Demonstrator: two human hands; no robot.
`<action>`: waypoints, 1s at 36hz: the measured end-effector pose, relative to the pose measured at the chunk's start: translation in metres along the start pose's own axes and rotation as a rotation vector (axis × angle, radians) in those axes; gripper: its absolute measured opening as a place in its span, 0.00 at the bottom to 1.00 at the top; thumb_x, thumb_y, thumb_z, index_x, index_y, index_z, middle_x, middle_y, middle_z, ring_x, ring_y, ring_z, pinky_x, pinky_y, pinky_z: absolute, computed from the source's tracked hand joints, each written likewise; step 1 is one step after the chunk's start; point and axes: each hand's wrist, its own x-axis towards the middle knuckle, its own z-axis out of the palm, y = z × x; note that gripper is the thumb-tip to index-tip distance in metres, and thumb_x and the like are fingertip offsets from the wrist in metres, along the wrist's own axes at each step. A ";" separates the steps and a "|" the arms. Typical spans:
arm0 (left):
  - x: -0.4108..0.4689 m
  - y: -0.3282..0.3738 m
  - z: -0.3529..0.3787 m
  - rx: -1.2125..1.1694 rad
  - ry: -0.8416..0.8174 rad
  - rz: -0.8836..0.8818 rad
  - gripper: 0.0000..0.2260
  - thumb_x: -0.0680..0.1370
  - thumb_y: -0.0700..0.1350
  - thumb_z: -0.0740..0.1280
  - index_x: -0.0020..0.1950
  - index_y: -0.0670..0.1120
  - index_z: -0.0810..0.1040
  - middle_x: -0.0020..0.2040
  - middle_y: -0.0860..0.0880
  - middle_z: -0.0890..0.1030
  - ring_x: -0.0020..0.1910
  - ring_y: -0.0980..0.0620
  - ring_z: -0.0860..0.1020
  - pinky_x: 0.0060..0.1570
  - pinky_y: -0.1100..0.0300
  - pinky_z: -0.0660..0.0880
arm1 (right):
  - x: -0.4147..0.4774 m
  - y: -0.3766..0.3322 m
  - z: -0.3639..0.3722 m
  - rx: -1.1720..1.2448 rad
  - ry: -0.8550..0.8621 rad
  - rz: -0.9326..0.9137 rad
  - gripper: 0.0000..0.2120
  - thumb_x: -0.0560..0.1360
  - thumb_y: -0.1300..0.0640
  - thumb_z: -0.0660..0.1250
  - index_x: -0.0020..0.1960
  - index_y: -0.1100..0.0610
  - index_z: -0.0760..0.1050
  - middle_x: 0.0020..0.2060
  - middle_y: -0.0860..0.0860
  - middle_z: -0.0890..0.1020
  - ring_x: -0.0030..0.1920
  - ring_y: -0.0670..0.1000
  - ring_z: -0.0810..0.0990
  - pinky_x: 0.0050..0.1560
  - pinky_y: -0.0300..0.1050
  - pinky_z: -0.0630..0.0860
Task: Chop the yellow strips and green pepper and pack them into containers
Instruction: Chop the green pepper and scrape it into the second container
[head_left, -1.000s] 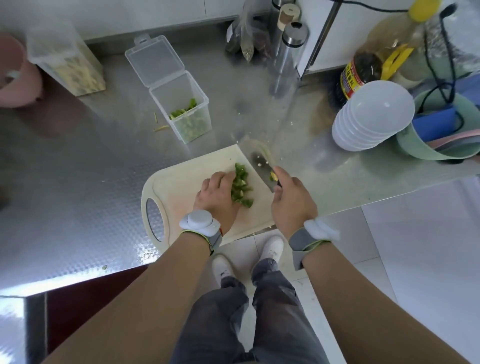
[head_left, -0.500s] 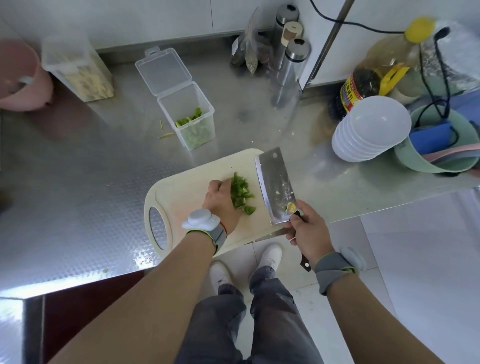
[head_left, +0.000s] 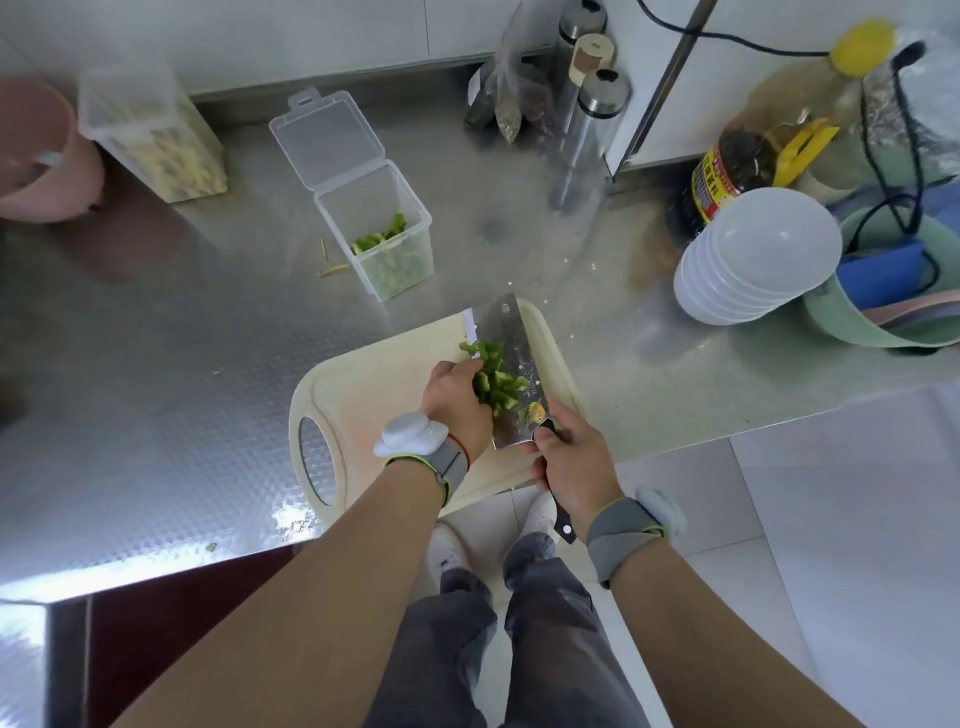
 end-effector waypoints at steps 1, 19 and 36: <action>-0.001 0.002 0.000 -0.004 0.001 0.001 0.27 0.72 0.34 0.64 0.71 0.46 0.70 0.62 0.44 0.71 0.51 0.44 0.76 0.51 0.65 0.68 | -0.002 -0.001 -0.001 0.018 -0.001 0.005 0.21 0.80 0.66 0.57 0.71 0.53 0.67 0.41 0.55 0.77 0.30 0.46 0.70 0.23 0.34 0.68; 0.022 0.052 -0.087 -0.116 0.190 0.128 0.25 0.71 0.35 0.65 0.67 0.49 0.74 0.63 0.46 0.74 0.56 0.48 0.77 0.53 0.66 0.68 | -0.015 -0.092 0.017 0.047 0.008 -0.236 0.15 0.79 0.65 0.58 0.55 0.46 0.74 0.35 0.55 0.79 0.21 0.46 0.68 0.22 0.38 0.66; 0.108 0.036 -0.166 -0.323 0.315 -0.034 0.14 0.73 0.41 0.68 0.57 0.50 0.80 0.51 0.51 0.82 0.50 0.47 0.81 0.52 0.55 0.79 | 0.029 -0.173 0.097 -0.466 0.037 -0.644 0.17 0.76 0.60 0.61 0.62 0.47 0.76 0.45 0.49 0.82 0.46 0.57 0.81 0.51 0.52 0.78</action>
